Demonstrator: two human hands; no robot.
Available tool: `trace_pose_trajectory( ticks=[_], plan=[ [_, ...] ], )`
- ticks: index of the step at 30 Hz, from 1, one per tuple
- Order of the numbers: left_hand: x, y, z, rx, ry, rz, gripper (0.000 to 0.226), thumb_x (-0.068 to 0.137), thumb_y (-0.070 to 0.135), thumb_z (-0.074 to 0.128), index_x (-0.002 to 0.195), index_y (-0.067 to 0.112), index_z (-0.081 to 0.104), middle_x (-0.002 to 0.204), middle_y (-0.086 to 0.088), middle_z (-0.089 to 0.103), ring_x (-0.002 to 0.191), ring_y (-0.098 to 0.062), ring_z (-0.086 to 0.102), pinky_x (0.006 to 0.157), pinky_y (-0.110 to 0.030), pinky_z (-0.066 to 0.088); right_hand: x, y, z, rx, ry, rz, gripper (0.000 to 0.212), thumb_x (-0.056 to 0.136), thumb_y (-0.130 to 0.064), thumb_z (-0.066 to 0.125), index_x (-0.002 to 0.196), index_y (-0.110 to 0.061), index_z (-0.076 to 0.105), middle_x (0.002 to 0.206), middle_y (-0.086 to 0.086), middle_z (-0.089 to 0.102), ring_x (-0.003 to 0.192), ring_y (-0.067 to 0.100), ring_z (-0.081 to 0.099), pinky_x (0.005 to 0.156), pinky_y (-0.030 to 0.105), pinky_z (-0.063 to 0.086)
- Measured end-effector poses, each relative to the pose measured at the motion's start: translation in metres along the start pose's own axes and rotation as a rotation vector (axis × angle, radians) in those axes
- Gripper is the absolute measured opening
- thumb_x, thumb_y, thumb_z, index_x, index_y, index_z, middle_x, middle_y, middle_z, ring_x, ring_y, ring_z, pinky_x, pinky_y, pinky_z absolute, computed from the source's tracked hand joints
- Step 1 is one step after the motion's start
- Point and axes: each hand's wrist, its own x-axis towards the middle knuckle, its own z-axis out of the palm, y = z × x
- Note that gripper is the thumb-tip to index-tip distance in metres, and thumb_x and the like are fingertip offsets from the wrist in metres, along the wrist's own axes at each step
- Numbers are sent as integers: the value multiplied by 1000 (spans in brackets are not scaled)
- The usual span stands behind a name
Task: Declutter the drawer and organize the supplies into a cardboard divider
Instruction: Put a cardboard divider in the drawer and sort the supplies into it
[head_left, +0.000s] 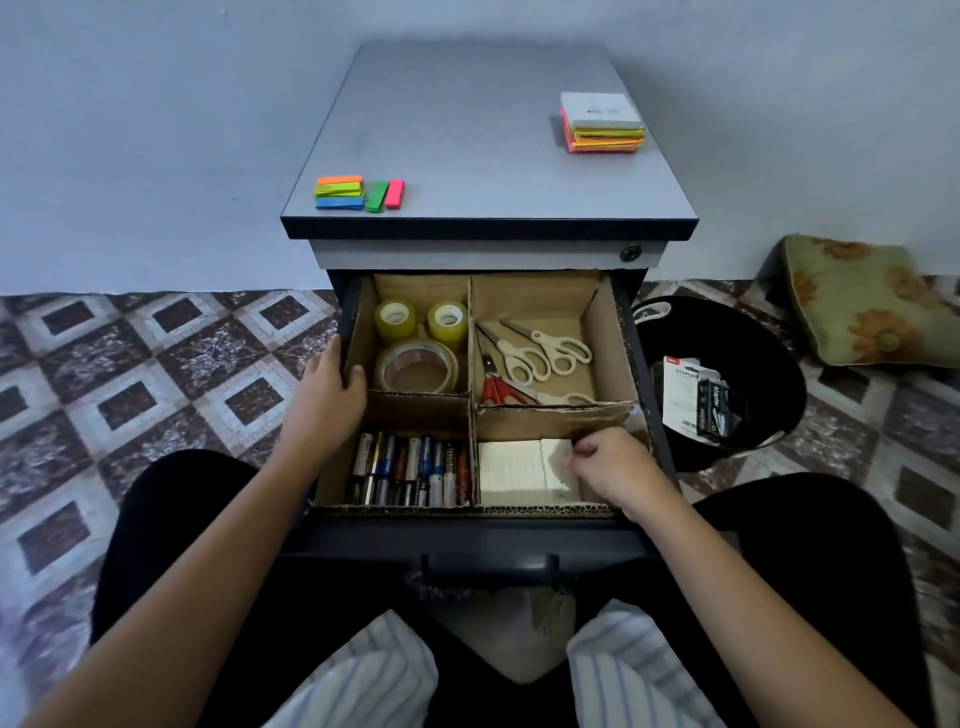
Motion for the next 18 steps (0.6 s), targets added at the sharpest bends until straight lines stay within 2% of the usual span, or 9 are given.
trace_pose_trajectory(
  ticks=[2, 4, 6, 10, 12, 13, 15, 16, 18],
  plan=[
    [-1, -1, 0, 19, 0, 8, 57, 99, 29, 38, 150, 15, 17, 152, -14, 27, 136, -32, 33, 107, -44, 33, 3, 2, 2, -37, -9, 0, 28, 90, -18, 50, 84, -3, 72, 84, 13, 70, 81, 26, 65, 73, 32, 54],
    [-1, -1, 0, 34, 2, 15, 57, 99, 29, 38, 150, 15, 17, 152, -14, 27, 134, -33, 36, 104, -44, 36, 5, 4, 4, -24, -28, 3, 26, 88, -16, 51, 87, -3, 73, 89, 15, 71, 84, 29, 67, 82, 43, 56],
    [-2, 0, 0, 41, 8, 20, 56, 100, 29, 37, 150, 15, 17, 151, -13, 28, 131, -33, 39, 101, -44, 39, 9, 8, 4, 4, -45, -1, 24, 88, -16, 53, 87, -3, 73, 89, 16, 72, 84, 30, 69, 82, 48, 55],
    [-1, 0, 1, 45, 21, 22, 56, 99, 28, 37, 150, 15, 16, 151, -12, 28, 130, -32, 40, 98, -43, 40, 9, 10, 3, 2, -47, -5, 24, 88, -17, 53, 89, -2, 72, 90, 17, 71, 85, 31, 68, 83, 49, 55],
    [0, 0, 2, 39, 20, 21, 57, 99, 28, 38, 150, 15, 16, 151, -12, 28, 131, -32, 39, 99, -43, 40, 1, 5, 2, -46, -36, -16, 25, 90, -17, 52, 90, -2, 71, 92, 18, 71, 84, 29, 68, 82, 45, 56],
    [1, -1, 2, 33, 15, 19, 57, 99, 28, 38, 150, 14, 17, 151, -12, 28, 132, -31, 38, 100, -43, 39, -3, 1, 0, -82, -29, -37, 24, 91, -18, 51, 90, -4, 71, 91, 16, 71, 81, 26, 67, 78, 39, 57],
    [1, -1, 1, 12, -3, 10, 57, 99, 27, 39, 150, 14, 18, 151, -13, 26, 134, -31, 34, 103, -44, 37, -16, -10, -9, -152, 5, -117, 22, 93, -21, 51, 90, -11, 70, 91, 9, 71, 72, 17, 63, 61, 22, 53],
    [1, -1, 1, 7, -3, 19, 57, 98, 26, 40, 149, 13, 20, 151, -14, 26, 135, -32, 32, 106, -44, 35, -23, -17, -16, -144, 34, -167, 20, 93, -22, 52, 92, -14, 70, 91, 5, 71, 71, 18, 64, 58, 19, 52],
    [-2, 6, -2, 18, 46, 104, 54, 97, 24, 43, 146, 12, 26, 149, -15, 26, 137, -33, 27, 110, -48, 31, -34, -34, -34, -54, 85, -264, 16, 93, -20, 53, 92, -23, 69, 90, -7, 68, 79, 24, 68, 70, 29, 58]
  ],
)
